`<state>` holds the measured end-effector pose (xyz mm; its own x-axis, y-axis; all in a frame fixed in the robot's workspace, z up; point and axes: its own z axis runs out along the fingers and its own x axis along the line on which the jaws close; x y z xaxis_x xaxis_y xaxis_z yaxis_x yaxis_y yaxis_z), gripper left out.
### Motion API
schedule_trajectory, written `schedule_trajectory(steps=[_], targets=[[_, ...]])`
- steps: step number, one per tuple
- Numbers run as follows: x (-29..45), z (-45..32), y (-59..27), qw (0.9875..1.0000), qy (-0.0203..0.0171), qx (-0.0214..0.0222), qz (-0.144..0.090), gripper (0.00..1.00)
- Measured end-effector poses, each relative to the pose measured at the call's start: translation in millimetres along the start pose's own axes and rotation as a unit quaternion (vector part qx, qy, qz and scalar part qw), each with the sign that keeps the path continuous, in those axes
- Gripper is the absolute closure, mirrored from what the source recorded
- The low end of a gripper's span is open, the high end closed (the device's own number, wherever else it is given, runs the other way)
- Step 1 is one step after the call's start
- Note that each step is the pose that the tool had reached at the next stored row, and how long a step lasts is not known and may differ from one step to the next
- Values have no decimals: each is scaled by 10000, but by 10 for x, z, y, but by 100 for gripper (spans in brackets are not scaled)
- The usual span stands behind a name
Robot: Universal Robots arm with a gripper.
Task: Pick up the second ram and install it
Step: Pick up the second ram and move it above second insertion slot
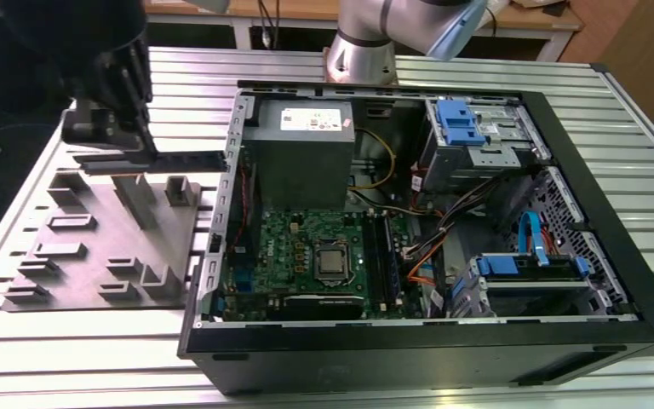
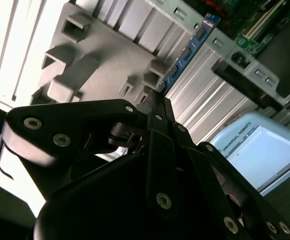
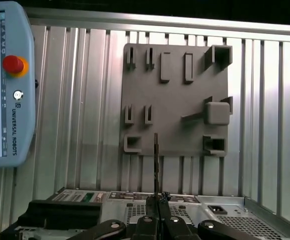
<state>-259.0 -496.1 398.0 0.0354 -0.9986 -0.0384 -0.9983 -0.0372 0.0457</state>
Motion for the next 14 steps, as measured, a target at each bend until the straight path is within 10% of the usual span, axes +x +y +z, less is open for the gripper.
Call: schedule_trajectory(steps=[14], targets=[[23, -26, -635, 10000, 0, -5, 0, 91]])
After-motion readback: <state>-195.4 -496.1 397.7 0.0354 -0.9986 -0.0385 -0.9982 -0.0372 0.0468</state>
